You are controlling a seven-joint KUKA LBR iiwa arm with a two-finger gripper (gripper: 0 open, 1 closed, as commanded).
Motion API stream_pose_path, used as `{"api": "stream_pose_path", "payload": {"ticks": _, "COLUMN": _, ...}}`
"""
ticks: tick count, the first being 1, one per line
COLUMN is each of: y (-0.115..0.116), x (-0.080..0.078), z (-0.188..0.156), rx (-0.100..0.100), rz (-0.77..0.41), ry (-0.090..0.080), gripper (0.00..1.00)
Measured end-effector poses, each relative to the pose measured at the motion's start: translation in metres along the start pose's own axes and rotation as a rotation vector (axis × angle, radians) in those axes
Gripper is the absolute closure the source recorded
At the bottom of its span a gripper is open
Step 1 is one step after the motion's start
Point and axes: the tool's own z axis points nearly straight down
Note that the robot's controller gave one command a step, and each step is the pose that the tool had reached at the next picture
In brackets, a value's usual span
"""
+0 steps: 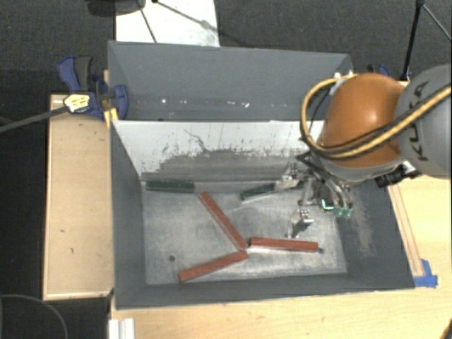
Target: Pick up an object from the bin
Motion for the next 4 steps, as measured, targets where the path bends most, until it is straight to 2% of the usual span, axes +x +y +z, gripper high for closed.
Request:
{"api": "stream_pose_path", "payload": {"ticks": 1, "y": 0.000, "x": -0.002, "z": -0.004, "rx": 0.000, "rz": 0.000, "ry": -0.008, "gripper": 0.00}}
{"api": "stream_pose_path", "payload": {"ticks": 2, "y": -0.015, "x": 0.013, "z": 0.112, "rx": 0.001, "rz": -0.081, "ry": -0.019, "gripper": 1.00}}
{"api": "stream_pose_path", "payload": {"ticks": 3, "y": -0.015, "x": 0.013, "z": 0.112, "rx": 0.001, "rz": -0.081, "ry": -0.019, "gripper": 1.00}}
{"api": "stream_pose_path", "payload": {"ticks": 4, "y": 0.018, "x": -0.008, "z": -0.016, "rx": 0.000, "rz": -0.069, "ry": -0.008, "gripper": 1.00}}
